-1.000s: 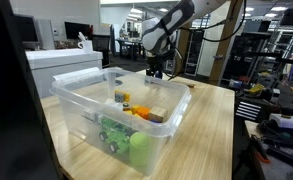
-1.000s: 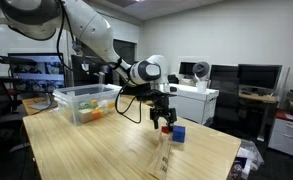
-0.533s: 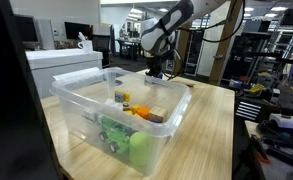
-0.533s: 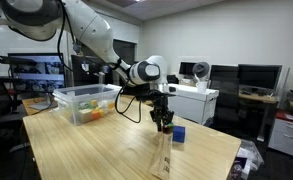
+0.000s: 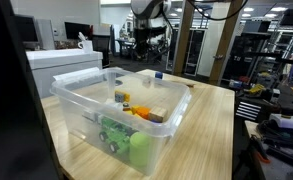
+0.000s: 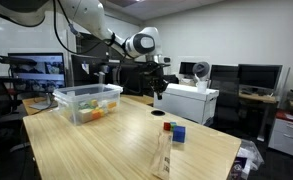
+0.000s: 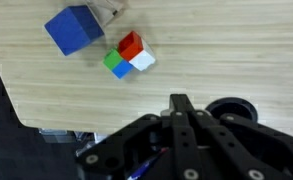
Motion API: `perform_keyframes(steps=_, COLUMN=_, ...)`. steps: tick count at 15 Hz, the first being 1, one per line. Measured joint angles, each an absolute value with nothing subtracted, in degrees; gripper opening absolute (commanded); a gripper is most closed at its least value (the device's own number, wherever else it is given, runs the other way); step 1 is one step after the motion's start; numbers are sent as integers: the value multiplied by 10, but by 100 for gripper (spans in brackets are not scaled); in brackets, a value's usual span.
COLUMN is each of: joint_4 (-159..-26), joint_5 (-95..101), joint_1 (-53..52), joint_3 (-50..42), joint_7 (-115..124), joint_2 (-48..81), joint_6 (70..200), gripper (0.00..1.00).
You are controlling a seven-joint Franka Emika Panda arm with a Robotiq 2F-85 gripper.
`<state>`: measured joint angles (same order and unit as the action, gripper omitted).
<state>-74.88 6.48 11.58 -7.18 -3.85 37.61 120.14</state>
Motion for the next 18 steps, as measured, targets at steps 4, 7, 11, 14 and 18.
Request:
perform_keyframes(steps=4, joint_4=-739, joint_5=63, joint_1=103, joint_3=-62, joint_7=-39, joint_2=354, joint_6=1162, gripper=54)
perform_keyframes(steps=7, joint_4=-751, joint_5=73, joint_1=106, joint_3=-80, joint_7=-39, joint_2=370, joint_6=1160, gripper=74)
perform_keyframes(steps=11, joint_4=-756, joint_5=94, joint_1=118, joint_3=-111, joint_7=-39, joint_2=417, joint_6=1167, gripper=98)
perform_keyframes(steps=14, joint_4=-752, joint_5=97, joint_1=121, joint_3=-118, joint_7=-39, joint_2=445, joint_6=1183, gripper=100)
perform_keyframes(steps=18, joint_4=-740, joint_5=97, joint_1=118, joint_3=-115, joint_7=-39, joint_2=473, joint_6=1204, gripper=100)
